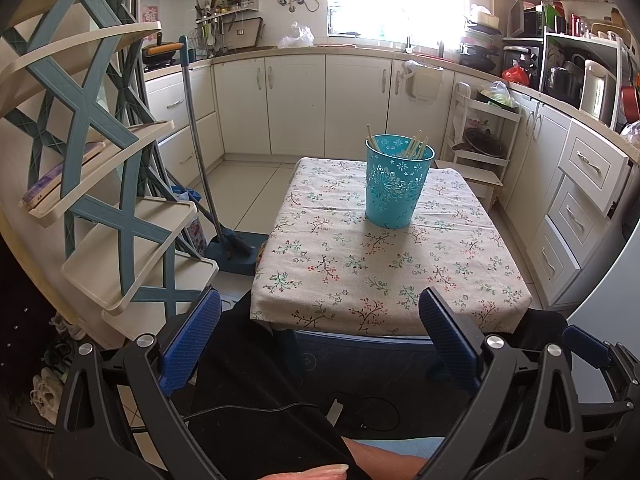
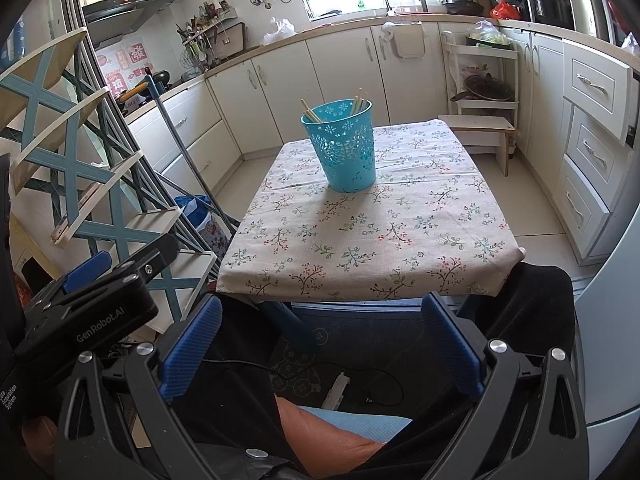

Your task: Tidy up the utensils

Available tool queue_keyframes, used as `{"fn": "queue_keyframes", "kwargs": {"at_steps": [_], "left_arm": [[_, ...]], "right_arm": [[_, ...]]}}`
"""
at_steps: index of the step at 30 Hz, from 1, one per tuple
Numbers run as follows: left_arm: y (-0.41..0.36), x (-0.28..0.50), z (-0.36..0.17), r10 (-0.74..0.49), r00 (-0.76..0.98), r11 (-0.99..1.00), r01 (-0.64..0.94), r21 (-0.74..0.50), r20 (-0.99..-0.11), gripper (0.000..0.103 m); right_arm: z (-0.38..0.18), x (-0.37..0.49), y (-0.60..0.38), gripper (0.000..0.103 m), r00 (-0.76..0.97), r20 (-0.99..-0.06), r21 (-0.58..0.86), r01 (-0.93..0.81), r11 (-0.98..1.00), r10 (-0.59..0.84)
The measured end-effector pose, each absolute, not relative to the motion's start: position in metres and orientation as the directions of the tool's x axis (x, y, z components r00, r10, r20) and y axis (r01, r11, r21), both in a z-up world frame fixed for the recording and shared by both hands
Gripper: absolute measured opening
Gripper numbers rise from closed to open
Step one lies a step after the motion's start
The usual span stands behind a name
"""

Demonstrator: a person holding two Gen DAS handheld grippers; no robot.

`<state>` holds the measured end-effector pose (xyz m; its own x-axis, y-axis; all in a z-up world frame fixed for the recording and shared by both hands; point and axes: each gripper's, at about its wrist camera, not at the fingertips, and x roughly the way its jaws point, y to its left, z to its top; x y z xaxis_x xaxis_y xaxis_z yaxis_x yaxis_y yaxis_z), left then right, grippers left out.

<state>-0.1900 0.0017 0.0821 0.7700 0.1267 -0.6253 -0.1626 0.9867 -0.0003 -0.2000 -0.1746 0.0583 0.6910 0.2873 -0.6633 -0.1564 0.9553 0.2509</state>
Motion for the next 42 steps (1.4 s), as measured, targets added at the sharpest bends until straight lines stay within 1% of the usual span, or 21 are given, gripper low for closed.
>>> {"fn": "queue_keyframes", "kwargs": {"at_steps": [30, 42], "left_arm": [[0.003, -0.19, 0.081, 0.121, 0.772, 0.987, -0.159, -0.005, -0.624, 0.095], [-0.001, -0.177, 0.076, 0.126, 0.751, 0.988, -0.155, 0.014, -0.648, 0.095]], "right_arm": [[0.051, -0.201, -0.176, 0.096, 0.687, -0.668, 0.259, -0.146, 0.955, 0.286], [0.046, -0.191, -0.183, 0.096, 0.673, -0.683, 0.264, -0.133, 0.955, 0.283]]}}
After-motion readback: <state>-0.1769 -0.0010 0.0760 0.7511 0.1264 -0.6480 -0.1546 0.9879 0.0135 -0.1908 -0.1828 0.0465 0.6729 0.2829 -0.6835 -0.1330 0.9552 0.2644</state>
